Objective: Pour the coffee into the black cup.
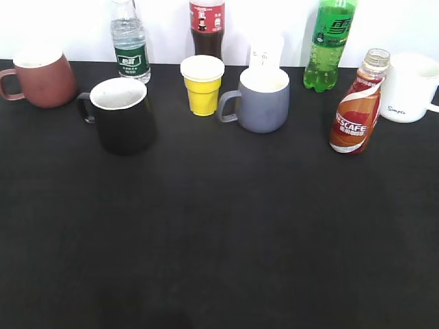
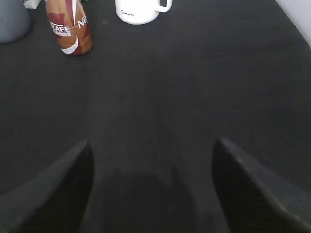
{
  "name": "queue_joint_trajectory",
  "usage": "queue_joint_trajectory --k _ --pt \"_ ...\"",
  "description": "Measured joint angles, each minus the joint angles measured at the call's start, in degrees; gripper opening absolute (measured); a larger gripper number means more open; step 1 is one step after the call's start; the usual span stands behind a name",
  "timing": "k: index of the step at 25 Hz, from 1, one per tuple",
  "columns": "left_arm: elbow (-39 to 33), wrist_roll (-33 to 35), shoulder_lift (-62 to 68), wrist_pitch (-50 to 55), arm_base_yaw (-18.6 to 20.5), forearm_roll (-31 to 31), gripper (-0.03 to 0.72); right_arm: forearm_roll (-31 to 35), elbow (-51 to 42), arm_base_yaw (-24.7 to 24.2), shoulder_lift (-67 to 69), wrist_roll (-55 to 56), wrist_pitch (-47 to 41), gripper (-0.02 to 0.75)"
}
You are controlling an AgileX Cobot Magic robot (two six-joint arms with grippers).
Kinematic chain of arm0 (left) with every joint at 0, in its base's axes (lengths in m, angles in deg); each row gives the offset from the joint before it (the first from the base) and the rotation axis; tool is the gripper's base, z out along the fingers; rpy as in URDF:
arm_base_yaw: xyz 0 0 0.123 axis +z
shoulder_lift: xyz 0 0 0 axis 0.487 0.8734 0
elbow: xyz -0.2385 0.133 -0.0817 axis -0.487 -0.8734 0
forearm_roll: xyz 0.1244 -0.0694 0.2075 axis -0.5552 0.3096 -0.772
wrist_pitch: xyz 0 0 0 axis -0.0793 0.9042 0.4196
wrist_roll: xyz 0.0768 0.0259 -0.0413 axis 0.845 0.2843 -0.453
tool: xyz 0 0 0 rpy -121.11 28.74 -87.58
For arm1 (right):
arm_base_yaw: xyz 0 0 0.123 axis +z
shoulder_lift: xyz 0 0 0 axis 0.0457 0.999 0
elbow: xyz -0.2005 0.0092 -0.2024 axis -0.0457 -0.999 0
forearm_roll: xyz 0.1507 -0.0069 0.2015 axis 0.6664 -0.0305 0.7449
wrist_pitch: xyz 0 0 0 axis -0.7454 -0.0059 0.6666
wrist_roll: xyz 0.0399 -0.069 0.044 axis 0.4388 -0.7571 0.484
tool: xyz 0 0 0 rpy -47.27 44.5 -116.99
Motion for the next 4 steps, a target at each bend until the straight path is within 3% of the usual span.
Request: queue_joint_trajectory --k 4 --pt "0.0 0.0 0.0 0.0 0.0 0.0 0.235 0.0 0.0 0.0 0.0 0.0 0.0 0.589"
